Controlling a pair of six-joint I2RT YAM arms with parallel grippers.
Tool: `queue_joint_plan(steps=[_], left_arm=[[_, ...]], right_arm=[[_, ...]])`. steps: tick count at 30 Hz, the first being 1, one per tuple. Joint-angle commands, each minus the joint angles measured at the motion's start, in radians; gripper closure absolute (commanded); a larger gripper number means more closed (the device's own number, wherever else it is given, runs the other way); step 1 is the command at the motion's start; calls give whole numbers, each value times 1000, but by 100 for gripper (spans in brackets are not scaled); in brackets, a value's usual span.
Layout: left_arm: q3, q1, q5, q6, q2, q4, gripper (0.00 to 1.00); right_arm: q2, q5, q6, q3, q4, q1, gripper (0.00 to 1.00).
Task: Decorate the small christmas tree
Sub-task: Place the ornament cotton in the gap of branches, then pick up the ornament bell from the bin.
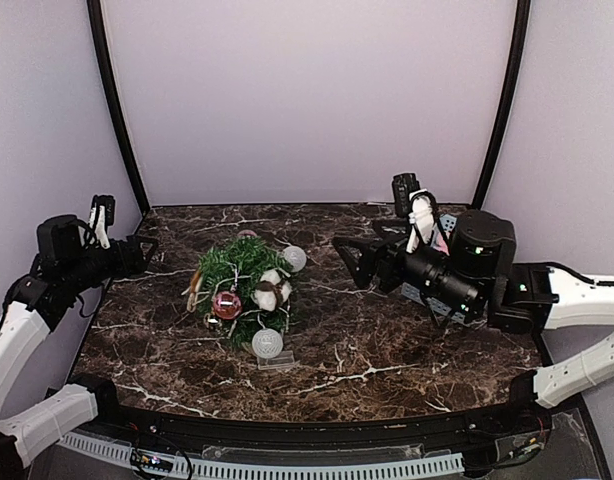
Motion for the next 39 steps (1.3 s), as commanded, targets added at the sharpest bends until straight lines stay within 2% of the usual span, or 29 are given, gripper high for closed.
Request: queue_joint_plan(steps=[1,12,15,18,23,34,39], left_arm=[[116,7,-2,49,77,-29,16],[203,24,9,42,213,20,16],[214,34,7,55,245,37,16],[226,44,-4,80,258,49,16],[223,52,-51,121,266,80,16],[151,54,-137,181,245,133,16],[142,54,-136,189,242,130,16]], right_arm=[[-21,72,-41,74,-169,-69,6],[34,116,-37,292,-494,-307,3],[68,83,-18,320,-544,-395,3],[109,24,-6,339,-572,-490,10],[172,-73,32,340,-571,-663,22],[335,-310,74,256,-498,-1026,32],[407,-405,80,209,-489,-1132,37]])
